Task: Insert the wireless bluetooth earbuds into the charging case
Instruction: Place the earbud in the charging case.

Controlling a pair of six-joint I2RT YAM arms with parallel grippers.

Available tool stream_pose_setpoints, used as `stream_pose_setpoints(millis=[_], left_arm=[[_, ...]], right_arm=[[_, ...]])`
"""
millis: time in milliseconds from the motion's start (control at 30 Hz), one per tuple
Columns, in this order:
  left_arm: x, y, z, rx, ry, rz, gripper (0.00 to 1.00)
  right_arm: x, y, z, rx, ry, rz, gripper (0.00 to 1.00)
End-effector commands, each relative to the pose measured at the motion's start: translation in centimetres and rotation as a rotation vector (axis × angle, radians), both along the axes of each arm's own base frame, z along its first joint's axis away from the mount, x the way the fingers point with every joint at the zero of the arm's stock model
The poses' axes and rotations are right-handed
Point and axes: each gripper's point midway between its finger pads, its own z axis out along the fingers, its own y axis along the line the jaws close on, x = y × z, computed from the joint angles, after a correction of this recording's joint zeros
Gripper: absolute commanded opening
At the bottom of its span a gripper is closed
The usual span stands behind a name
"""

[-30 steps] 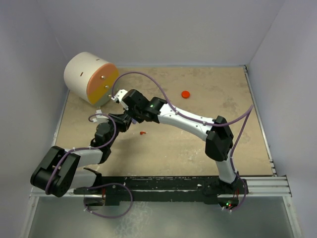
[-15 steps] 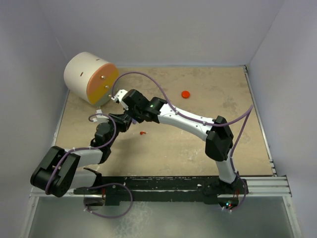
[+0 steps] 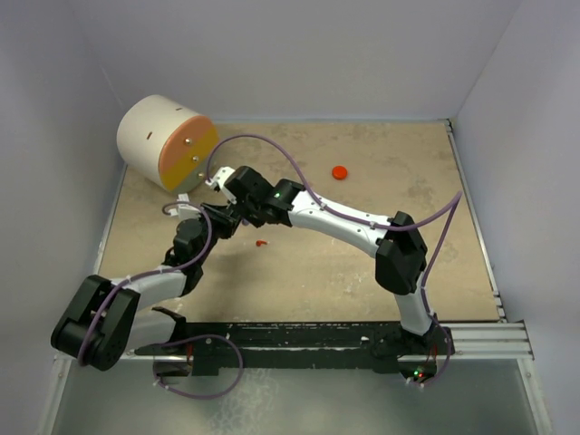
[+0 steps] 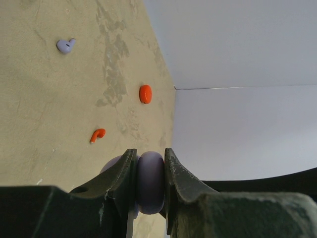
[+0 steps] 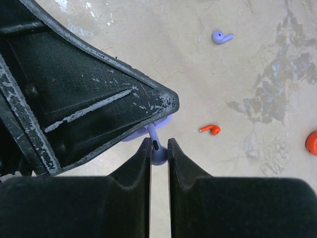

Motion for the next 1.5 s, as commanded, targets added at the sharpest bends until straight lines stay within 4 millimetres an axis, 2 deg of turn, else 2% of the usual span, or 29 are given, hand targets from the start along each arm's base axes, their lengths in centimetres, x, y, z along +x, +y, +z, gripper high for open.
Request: stream_pose_setpoints(millis=[0,367,800,1067,1467], left_arm=[[1.0,0.3,2.7,0.045,-0.083,0.019,0.00],[0.9,0.0,3.3,0.070,-0.119,-0.003,0.00],[0.6,-0.4,2.3,0.113,-0.112,-0.035,0.00],[0.3,-0.4,1.3,0.141,-0.092,-0.047,0.00],[0.0,-1.3,1.4,0.138,-0.106,-0.083,0.00]], right_arm=[[-1.0,-0.3,0.8,0.015,0.020,0.006,0.00],[-1.1,-0.4,0.8,0.020,0.020,0.012,0.00],[-0.4,-0.8,3.2,0.053,-0.027,-0.018,0.00],[-0.2,-0.8,3.3,0.057,-0.033,-0.021,0.00],[0.1,-0.5,3.0,0.066,-0.034,-0.014,0.00]])
